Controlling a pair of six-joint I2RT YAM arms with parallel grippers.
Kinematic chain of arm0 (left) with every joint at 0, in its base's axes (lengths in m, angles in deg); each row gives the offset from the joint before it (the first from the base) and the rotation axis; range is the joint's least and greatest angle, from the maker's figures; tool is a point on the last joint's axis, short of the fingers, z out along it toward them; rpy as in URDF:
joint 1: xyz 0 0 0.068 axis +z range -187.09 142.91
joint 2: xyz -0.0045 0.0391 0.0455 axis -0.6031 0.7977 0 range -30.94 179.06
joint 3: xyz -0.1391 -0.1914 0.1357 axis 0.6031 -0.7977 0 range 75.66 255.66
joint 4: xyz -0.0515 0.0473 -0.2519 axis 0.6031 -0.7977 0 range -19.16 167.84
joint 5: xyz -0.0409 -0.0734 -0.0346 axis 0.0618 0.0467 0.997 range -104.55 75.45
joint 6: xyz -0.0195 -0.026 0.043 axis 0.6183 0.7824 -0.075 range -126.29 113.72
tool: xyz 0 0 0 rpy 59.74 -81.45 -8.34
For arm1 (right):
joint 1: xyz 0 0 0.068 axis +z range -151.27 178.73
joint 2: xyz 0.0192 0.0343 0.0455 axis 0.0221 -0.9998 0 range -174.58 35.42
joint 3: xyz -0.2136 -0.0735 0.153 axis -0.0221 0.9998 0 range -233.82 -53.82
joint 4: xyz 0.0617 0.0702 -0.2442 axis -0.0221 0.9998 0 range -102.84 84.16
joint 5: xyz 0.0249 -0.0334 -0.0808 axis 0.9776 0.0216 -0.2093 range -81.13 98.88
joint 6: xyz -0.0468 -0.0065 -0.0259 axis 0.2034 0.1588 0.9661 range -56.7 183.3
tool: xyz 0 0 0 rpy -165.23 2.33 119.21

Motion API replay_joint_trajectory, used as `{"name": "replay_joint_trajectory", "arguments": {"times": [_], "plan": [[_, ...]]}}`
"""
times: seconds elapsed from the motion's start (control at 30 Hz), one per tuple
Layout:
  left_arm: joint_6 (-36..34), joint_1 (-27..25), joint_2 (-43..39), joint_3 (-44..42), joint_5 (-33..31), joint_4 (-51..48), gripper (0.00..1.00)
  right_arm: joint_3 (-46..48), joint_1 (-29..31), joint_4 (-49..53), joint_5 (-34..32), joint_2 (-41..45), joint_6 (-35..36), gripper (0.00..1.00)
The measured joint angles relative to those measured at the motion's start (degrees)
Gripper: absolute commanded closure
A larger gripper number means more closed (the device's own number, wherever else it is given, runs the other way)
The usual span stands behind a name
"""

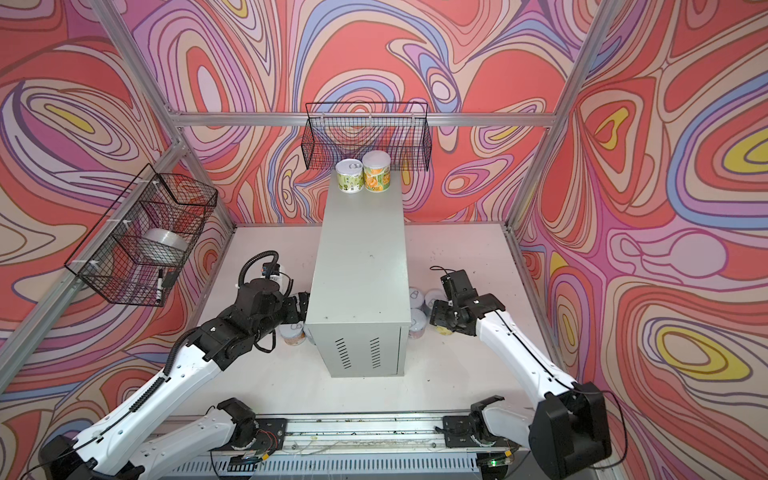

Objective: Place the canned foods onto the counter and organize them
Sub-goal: 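Close the right gripper on the yellow-labelled can and lift it toward the cabinet top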

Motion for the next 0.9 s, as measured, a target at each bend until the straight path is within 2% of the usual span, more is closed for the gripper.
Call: {"name": "replay_joint_trajectory", "arguments": {"times": [0.23,0.5,0.63,0.9], "plan": [[-1.88,0.0,-0.02,2.16,-0.79,-2.27,0.05,-21.59,0.0,11.43,0.13,1.11,2.91,1.0],[-3.45,0.02,1.09,4.33,-1.36,-3.54,0.04,-46.21,0.0,20.44,-0.35,-8.39,6.75,1.0],[-3.87,0.02,2.08,5.14,-1.27,-3.54,0.03,-55.32,0.85,23.47,0.22,-12.79,7.43,1.0],[-4.63,0.07,3.69,5.84,-0.87,-3.58,0.02,-74.71,12.83,29.73,-3.52,-22.58,7.96,1.0]]}}
